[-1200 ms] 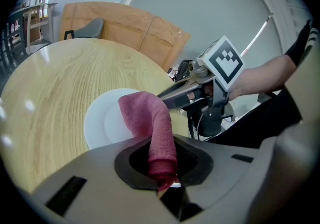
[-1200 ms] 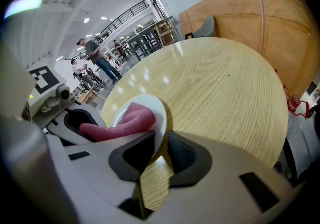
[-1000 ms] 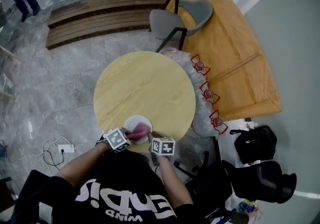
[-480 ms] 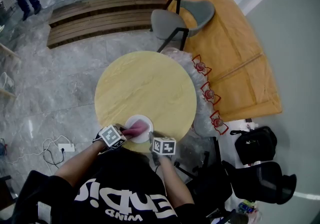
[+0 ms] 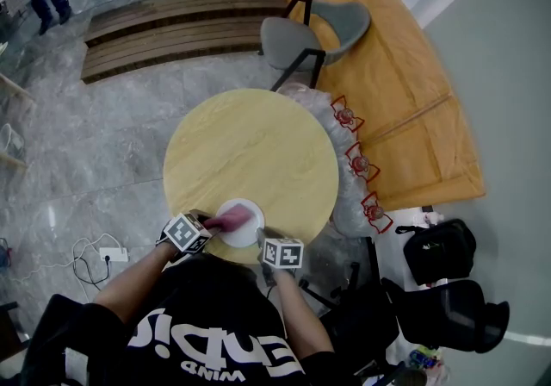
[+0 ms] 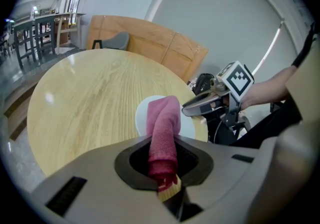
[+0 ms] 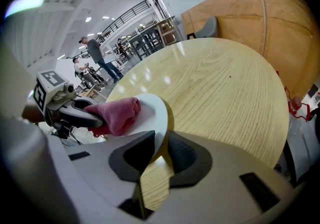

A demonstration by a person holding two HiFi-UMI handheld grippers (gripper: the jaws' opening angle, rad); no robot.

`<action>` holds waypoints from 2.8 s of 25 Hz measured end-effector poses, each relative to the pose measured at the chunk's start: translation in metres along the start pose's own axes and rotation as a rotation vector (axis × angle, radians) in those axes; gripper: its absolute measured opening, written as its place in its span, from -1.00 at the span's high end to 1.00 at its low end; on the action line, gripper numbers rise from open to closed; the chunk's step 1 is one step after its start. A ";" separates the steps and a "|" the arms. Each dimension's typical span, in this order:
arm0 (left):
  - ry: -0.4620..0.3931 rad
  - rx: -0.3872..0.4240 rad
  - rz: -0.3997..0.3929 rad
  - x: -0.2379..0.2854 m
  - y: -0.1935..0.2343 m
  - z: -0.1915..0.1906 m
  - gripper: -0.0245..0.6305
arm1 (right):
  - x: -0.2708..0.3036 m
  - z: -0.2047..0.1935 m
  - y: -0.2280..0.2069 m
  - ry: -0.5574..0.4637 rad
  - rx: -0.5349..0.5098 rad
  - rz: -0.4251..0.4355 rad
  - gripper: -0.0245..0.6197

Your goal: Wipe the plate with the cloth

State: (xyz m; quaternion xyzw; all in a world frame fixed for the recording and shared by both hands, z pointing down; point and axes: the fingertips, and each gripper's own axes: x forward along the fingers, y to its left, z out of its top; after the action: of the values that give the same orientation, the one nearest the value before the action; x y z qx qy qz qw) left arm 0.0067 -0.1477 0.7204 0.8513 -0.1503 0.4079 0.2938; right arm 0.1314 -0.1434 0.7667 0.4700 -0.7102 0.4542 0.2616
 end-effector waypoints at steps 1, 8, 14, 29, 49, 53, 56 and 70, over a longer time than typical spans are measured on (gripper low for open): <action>-0.005 -0.008 0.007 -0.002 0.001 0.001 0.77 | 0.000 0.000 0.000 0.001 0.001 -0.001 0.62; -0.054 -0.054 0.049 -0.015 0.014 0.006 0.77 | -0.001 0.000 -0.001 0.000 0.005 -0.005 0.62; -0.090 -0.077 0.078 -0.027 0.024 0.010 0.77 | -0.004 0.002 0.000 -0.027 0.008 -0.004 0.62; -0.451 -0.017 0.101 -0.115 -0.008 0.112 0.77 | -0.132 0.134 0.075 -0.521 -0.315 -0.068 0.77; -0.965 0.212 0.310 -0.215 -0.067 0.196 0.77 | -0.238 0.193 0.147 -0.922 -0.340 -0.094 0.86; -0.950 0.197 0.305 -0.214 -0.070 0.195 0.77 | -0.238 0.192 0.148 -0.919 -0.343 -0.078 0.86; -0.952 0.204 0.308 -0.211 -0.069 0.194 0.77 | -0.238 0.191 0.148 -0.916 -0.344 -0.073 0.86; -0.938 0.210 0.309 -0.211 -0.070 0.192 0.77 | -0.237 0.187 0.152 -0.912 -0.342 -0.057 0.86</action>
State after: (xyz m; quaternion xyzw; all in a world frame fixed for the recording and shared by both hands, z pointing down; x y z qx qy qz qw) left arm 0.0269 -0.2087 0.4339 0.9357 -0.3486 0.0330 0.0434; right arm 0.1041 -0.1858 0.4327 0.5906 -0.8037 0.0718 0.0097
